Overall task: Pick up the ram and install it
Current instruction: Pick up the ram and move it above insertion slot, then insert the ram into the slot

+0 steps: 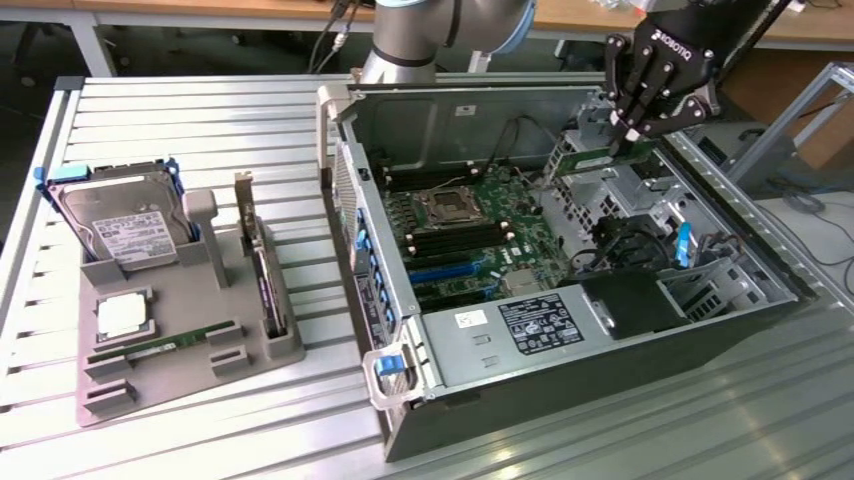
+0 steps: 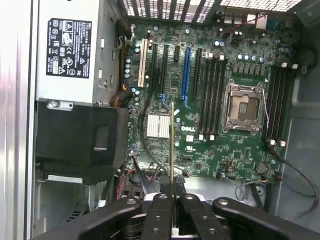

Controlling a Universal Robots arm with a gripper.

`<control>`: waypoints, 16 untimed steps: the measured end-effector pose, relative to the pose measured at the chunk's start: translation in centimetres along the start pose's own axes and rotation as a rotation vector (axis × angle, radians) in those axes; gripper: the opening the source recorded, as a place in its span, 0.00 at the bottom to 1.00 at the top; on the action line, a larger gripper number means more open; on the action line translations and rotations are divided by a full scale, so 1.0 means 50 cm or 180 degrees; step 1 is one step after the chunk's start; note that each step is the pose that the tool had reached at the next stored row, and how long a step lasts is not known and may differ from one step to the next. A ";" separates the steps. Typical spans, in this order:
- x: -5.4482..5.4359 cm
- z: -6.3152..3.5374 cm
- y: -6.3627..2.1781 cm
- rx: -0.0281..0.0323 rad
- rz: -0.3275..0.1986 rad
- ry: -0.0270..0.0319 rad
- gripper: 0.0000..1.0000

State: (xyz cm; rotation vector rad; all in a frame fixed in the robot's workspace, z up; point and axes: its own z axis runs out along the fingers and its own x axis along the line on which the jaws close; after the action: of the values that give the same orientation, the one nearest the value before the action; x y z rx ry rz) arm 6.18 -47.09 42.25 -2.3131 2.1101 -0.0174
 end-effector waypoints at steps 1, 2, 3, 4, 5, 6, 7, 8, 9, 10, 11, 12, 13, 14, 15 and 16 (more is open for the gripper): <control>-0.006 0.000 -0.001 0.0000 0.0000 0.0000 0.12; -0.013 0.000 -0.002 0.0000 0.0000 0.0000 0.12; -0.020 0.000 -0.003 0.0000 0.0000 0.0000 0.12; -0.031 0.000 -0.005 0.0000 0.0000 0.0000 0.12; -0.038 0.000 -0.006 0.0000 0.0000 0.0000 0.12; -0.045 0.000 -0.006 0.0000 0.0000 0.0000 0.12; -0.052 0.000 -0.007 0.0000 0.0000 0.0000 0.12; -0.060 0.000 -0.008 0.0000 0.0000 0.0001 0.12; -0.060 0.000 -0.008 0.0000 0.0000 0.0000 0.12; -0.060 0.000 -0.008 0.0000 0.0000 0.0000 0.12; -0.060 0.000 -0.008 0.0000 0.0000 0.0000 0.12; -0.060 0.000 -0.008 0.0000 0.0000 0.0000 0.12; -0.060 0.000 -0.008 0.0000 0.0000 0.0000 0.12; -0.060 0.000 -0.008 0.0000 0.0000 0.0000 0.12; -0.060 0.000 -0.008 0.0000 0.0000 0.0000 0.12; -0.060 0.000 -0.008 0.0000 0.0000 0.0000 0.12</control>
State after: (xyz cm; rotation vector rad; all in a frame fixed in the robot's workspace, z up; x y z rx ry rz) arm 6.32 -44.07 42.25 -2.3131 2.1101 -0.0173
